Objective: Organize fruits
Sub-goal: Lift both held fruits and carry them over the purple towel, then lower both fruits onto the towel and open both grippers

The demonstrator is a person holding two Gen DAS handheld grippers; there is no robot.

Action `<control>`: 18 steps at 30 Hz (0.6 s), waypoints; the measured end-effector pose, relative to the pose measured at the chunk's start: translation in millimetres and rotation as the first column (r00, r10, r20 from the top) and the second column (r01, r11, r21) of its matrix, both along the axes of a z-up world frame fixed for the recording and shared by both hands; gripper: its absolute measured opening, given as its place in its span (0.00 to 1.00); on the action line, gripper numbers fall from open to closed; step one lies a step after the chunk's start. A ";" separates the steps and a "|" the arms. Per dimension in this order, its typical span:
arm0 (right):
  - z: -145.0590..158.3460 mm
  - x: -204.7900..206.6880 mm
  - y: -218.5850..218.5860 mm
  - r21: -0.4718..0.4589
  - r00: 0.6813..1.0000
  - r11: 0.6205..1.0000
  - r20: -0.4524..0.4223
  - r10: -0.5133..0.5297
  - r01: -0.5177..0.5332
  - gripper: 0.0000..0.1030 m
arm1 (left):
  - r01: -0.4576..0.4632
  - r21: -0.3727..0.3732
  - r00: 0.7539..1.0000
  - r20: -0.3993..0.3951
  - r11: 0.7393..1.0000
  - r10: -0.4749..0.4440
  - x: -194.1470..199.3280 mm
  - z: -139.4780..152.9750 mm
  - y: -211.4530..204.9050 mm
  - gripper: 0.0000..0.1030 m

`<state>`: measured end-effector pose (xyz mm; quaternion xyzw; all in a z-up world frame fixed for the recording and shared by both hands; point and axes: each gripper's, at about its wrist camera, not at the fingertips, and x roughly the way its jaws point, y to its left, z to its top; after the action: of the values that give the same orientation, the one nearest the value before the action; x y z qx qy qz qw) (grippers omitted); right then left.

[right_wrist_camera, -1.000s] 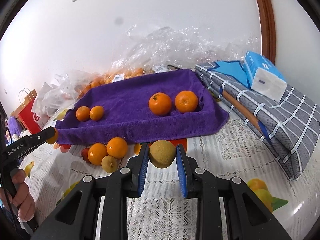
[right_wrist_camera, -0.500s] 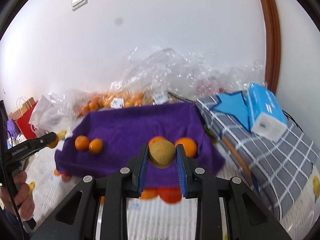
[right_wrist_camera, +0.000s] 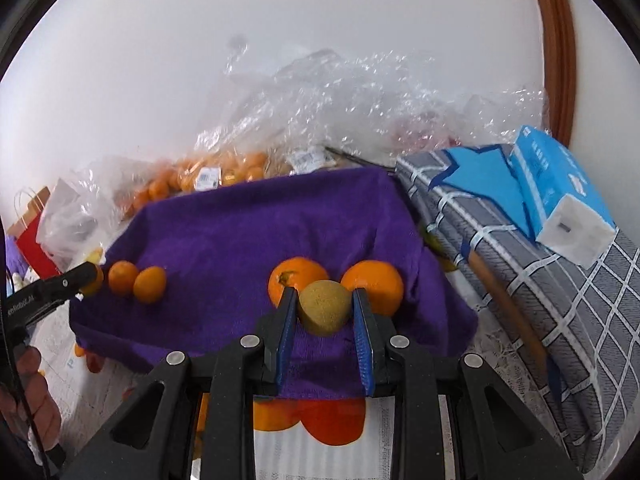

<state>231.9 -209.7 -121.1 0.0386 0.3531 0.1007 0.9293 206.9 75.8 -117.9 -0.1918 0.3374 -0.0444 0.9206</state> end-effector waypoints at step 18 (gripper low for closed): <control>-12.3 4.7 5.4 -0.011 0.999 1.000 -0.033 0.011 -0.011 0.27 | 0.027 0.076 0.999 -0.047 0.997 -0.024 7.5 -11.5 -17.6 0.32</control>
<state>236.6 -204.3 -133.4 0.0332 0.3692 0.1032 0.9230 214.4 58.2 -129.4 -0.1532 0.3622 -0.0389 0.9186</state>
